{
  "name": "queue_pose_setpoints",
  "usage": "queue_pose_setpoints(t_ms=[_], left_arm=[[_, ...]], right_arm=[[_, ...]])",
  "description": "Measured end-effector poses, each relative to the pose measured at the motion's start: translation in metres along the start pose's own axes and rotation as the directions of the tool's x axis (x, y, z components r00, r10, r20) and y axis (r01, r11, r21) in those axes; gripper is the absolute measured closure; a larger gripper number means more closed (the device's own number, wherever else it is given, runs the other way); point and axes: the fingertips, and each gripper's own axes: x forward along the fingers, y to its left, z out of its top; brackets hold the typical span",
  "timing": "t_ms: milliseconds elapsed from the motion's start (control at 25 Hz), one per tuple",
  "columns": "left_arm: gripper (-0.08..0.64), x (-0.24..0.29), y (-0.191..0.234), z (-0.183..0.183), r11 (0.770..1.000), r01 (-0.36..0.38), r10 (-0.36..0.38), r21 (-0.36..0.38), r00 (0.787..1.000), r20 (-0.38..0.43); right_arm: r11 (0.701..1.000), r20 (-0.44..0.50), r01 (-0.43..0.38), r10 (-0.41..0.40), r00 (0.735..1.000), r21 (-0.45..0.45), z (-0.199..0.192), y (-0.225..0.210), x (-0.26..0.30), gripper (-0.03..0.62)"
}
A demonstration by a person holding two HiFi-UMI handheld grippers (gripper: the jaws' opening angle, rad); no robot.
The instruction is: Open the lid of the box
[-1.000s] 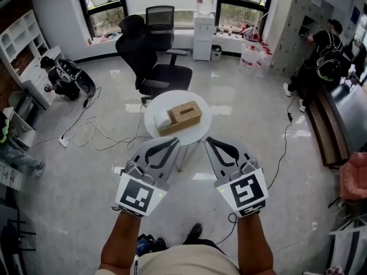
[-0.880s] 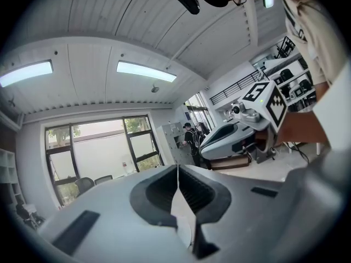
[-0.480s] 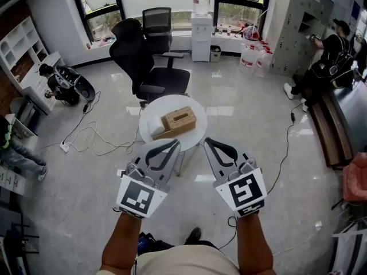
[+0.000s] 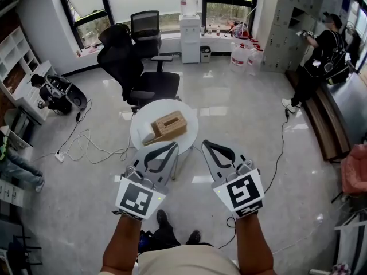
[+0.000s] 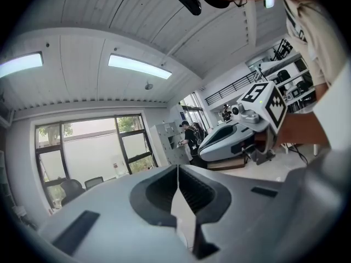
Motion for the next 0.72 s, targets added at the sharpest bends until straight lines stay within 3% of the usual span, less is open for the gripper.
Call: queue_pose_setpoints(t_ms=[320, 720], left_arm=[[0.545, 0.035, 0.025, -0.013, 0.996, 0.089, -0.088, -0.014, 0.994, 0.057], [0.545, 0.084, 0.098, -0.038, 0.984, 0.175, -0.171, -0.038, 0.981, 0.089]], right_arm=[[0.997, -0.061, 0.081, -0.081, 0.995, -0.005, -0.011, -0.025, 0.029, 0.601], [0.986, -0.118, 0.168, -0.166, 0.979, 0.008, -0.010, -0.059, 0.101, 0.601]])
